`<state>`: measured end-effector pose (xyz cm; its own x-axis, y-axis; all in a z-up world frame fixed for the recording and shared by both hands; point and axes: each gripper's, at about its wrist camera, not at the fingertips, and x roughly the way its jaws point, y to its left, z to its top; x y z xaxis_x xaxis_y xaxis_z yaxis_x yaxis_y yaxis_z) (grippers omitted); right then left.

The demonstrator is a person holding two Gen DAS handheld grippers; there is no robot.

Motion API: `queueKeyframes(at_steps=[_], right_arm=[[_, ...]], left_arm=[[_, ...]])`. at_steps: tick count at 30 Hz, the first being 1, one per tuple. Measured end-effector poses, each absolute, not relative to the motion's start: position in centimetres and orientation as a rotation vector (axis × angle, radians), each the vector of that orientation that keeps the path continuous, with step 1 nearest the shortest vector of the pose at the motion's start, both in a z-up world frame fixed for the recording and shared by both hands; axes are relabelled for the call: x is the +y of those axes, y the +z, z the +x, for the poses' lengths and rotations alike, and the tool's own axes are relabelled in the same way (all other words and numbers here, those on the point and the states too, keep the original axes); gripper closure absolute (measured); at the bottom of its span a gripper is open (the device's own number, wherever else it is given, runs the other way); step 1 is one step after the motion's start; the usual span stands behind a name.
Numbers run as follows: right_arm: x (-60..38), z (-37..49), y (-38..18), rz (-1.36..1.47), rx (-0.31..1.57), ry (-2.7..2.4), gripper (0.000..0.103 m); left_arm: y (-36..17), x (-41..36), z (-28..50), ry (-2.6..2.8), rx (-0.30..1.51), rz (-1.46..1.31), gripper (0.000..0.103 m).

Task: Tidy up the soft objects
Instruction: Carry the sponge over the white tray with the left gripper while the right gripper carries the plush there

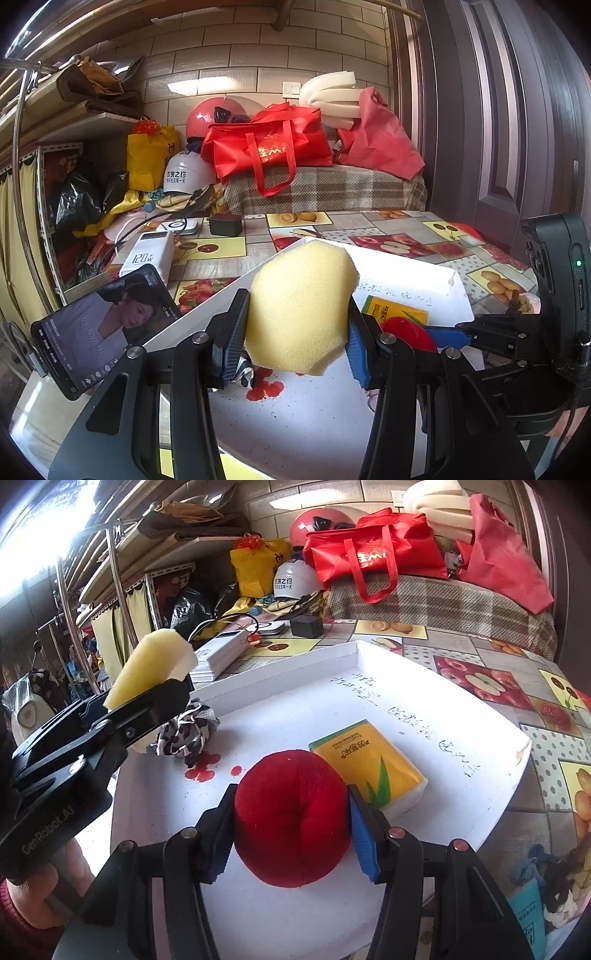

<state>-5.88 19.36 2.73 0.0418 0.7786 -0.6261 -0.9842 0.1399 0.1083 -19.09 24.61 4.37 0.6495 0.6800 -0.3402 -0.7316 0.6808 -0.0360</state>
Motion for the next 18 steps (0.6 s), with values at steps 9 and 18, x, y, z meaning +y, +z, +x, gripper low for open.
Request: queueKeyframes(at_steps=[9,18], right_arm=[[19.1,-3.0,4.4,-0.235,0.550,1.229,0.048],[19.7,-3.9,4.6,-0.270,0.494,1.241,0.047]], left_arm=[[4.3,25.3,-17.8,0.800,0.321,-0.158,0.055],[4.0,26.2,-16.6,0.766,0.364,-0.182,0.054]])
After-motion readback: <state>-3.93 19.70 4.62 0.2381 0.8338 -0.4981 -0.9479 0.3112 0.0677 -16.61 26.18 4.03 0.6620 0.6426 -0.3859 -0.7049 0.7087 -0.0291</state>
